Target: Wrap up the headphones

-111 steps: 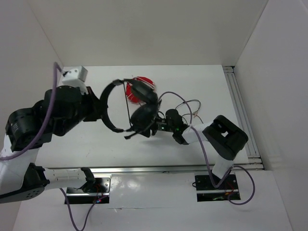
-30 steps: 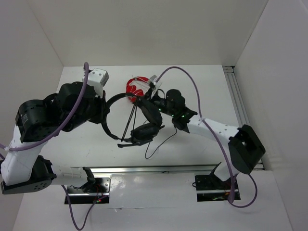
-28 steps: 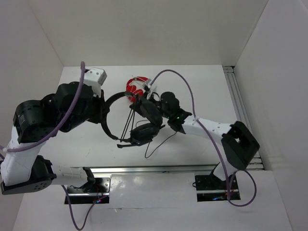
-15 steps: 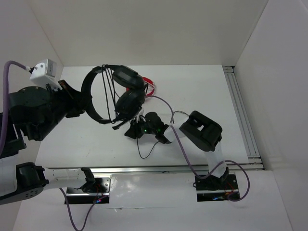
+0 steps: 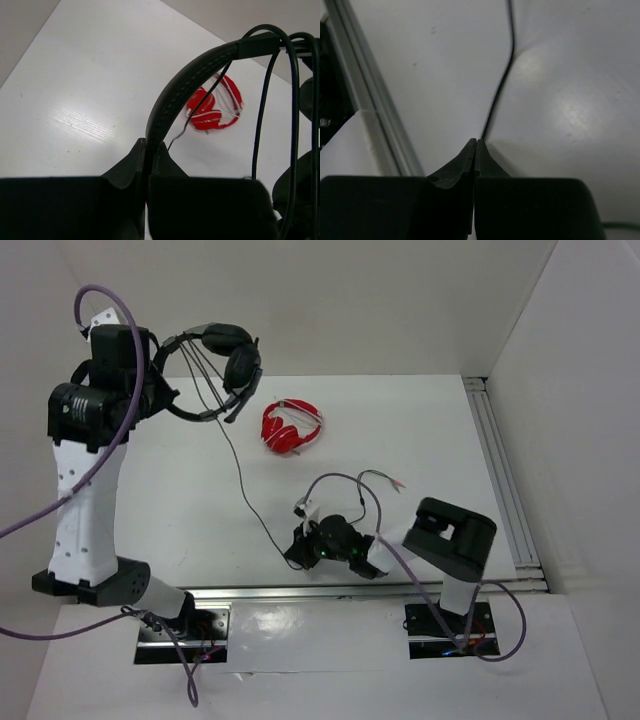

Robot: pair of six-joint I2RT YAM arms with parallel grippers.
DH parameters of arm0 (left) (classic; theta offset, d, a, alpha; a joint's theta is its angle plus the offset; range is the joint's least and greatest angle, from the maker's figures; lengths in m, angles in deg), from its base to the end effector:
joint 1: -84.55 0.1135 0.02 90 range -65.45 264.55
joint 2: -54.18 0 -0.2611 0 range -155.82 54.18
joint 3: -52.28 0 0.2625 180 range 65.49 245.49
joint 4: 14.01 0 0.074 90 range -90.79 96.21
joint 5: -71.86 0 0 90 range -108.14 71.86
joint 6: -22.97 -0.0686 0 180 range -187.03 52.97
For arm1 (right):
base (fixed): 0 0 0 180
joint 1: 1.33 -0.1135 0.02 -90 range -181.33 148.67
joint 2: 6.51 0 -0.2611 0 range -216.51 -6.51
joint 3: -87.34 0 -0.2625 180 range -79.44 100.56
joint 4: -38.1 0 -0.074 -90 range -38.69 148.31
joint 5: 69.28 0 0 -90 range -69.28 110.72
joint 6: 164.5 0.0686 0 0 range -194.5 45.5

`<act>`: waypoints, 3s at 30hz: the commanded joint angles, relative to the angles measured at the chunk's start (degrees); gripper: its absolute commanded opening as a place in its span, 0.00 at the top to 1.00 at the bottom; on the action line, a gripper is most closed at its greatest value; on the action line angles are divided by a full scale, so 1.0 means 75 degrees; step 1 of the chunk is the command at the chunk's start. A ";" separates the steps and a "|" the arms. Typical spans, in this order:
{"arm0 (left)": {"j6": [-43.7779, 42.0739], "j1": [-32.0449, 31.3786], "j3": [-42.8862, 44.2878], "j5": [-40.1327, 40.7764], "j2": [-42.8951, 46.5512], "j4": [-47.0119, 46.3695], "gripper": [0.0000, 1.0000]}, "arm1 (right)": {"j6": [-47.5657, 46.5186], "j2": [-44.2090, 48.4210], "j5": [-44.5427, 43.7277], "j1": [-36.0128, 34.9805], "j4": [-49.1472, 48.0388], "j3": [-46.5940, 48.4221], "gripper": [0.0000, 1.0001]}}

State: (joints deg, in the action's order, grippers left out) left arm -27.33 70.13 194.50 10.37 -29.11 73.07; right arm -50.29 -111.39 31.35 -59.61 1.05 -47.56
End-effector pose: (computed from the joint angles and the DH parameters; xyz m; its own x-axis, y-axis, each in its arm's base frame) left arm 0.2438 -0.0289 0.5343 -0.2310 -0.5202 -0.8222 -0.4371 0.8105 -0.3900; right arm 0.1731 0.3040 0.0844 -0.5648 -0.1472 -0.8120 -0.7608 0.4741 0.4432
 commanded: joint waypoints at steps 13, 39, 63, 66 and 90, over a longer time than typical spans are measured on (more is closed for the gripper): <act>-0.0078 0.1102 -0.1850 -0.1001 -0.0088 -0.1423 1.00 | -0.0625 0.3613 -0.4213 -0.2181 0.3773 -0.0148 0.50; -0.0313 0.1172 -0.2448 -0.1388 0.0558 -0.1505 1.00 | -0.1926 0.0159 -0.0634 -0.0198 0.3101 0.2462 0.33; -0.0384 0.1172 -0.2799 -0.1236 0.0629 -0.1575 1.00 | -0.1563 -0.1510 -0.1125 -0.0091 0.2861 0.3264 1.00; -0.0314 0.1172 -0.2799 -0.0955 0.0559 -0.1575 1.00 | -0.1319 -0.0784 -0.1743 -0.0454 0.2729 0.2525 1.00; 0.0332 -0.1182 -0.6571 0.1905 0.0908 -0.1773 1.00 | -0.2687 0.3296 -0.9106 -0.4019 1.0615 0.7394 1.00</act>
State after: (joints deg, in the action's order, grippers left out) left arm -24.97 63.49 146.70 22.70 -26.20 63.80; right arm -66.20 -89.14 -30.09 -92.33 74.27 1.75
